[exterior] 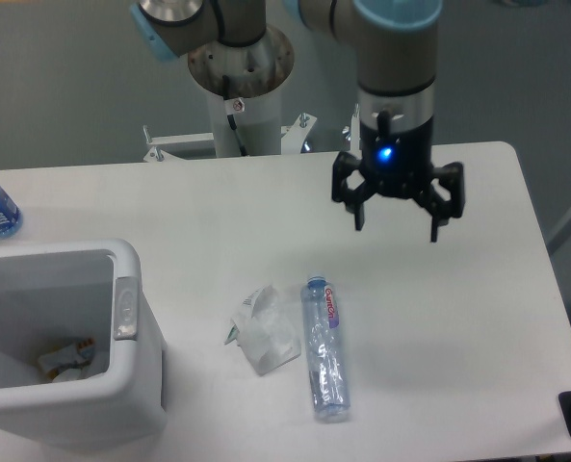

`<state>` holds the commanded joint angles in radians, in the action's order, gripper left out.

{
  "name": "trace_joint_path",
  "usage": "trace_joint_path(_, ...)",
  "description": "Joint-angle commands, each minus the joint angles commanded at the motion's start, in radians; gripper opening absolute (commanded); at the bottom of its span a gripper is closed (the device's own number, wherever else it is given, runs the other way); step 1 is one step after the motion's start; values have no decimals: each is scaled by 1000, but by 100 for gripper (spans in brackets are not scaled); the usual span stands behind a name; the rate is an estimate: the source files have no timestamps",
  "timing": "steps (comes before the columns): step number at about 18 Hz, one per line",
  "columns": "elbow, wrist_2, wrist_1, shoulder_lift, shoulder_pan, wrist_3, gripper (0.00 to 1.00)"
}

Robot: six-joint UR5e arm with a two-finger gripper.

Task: Place the trash in the trash can
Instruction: 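Move the gripper down toward the crumpled white tissue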

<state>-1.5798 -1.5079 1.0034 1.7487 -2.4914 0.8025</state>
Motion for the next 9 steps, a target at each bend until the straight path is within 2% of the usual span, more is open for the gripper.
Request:
trace_joint_path(3,-60,0,-19,24,52,-52,100)
trace_joint_path(9,-98,5,-19,127,150,-55,100)
